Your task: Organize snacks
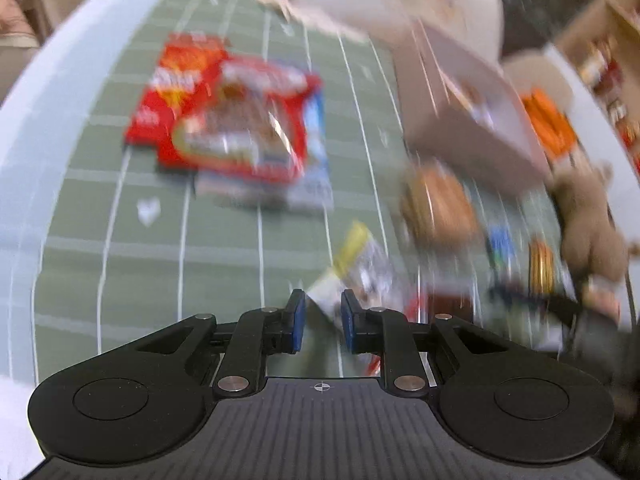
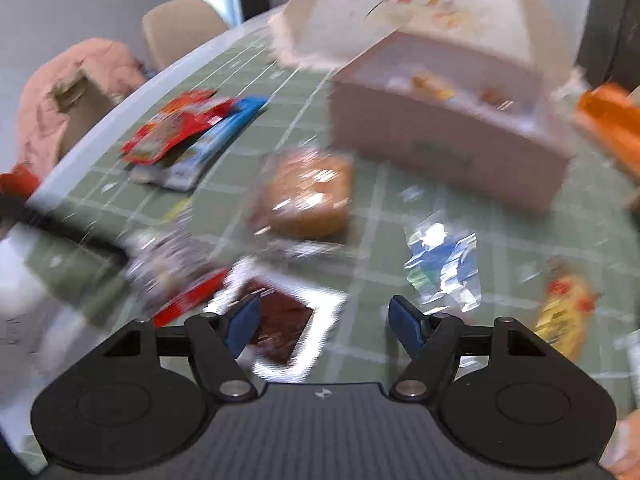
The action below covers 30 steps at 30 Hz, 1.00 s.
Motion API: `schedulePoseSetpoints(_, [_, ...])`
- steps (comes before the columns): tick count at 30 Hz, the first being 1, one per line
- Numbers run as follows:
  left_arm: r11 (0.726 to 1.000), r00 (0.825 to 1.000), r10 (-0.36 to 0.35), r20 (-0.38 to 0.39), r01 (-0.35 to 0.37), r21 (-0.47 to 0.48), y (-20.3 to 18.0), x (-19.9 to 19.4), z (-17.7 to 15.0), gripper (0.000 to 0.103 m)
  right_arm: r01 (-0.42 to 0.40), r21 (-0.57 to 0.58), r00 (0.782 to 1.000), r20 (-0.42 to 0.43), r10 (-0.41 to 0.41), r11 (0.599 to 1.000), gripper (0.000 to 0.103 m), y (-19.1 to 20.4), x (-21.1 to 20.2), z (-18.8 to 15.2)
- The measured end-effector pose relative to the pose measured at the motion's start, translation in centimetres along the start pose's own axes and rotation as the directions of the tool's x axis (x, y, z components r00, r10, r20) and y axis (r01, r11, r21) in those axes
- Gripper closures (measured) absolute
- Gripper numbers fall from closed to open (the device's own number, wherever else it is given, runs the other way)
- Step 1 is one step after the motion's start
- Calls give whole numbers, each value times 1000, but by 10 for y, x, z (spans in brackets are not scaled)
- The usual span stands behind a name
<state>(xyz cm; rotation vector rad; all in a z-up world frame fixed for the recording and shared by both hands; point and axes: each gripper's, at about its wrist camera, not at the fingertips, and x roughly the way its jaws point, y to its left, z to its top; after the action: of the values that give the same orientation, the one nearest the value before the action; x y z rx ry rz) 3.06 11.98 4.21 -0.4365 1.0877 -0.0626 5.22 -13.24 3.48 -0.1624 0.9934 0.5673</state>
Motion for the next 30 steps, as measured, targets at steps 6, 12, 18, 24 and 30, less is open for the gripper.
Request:
schedulePoseSetpoints(6, [999,994,22,109,-25,21,-5,-16,14,81,-108,-111,994,0,108,988,29,33,-9,0])
schedulePoseSetpoints(12, [999,997,35,63,-33,-34,13,-13,-5,81,-116,-159,993,17,120,980,28,43,-3,14])
schedulePoseSetpoints(18, [997,995,45,90,-39,-63,23,-26,-6,81,-180,-184,983,-9,182,966,23,75,13,19])
schedulePoseSetpoints(24, [998,998,-49,27,50,-39,11,-27,-14,81,-89,-148,995,40,96,985,23,43,0,13])
schedulePoseSetpoints(30, [956,984,-173,-50,180,231,-56,-9,-24,81,33,59,999,39,-35,998,23,-20,-19,-6])
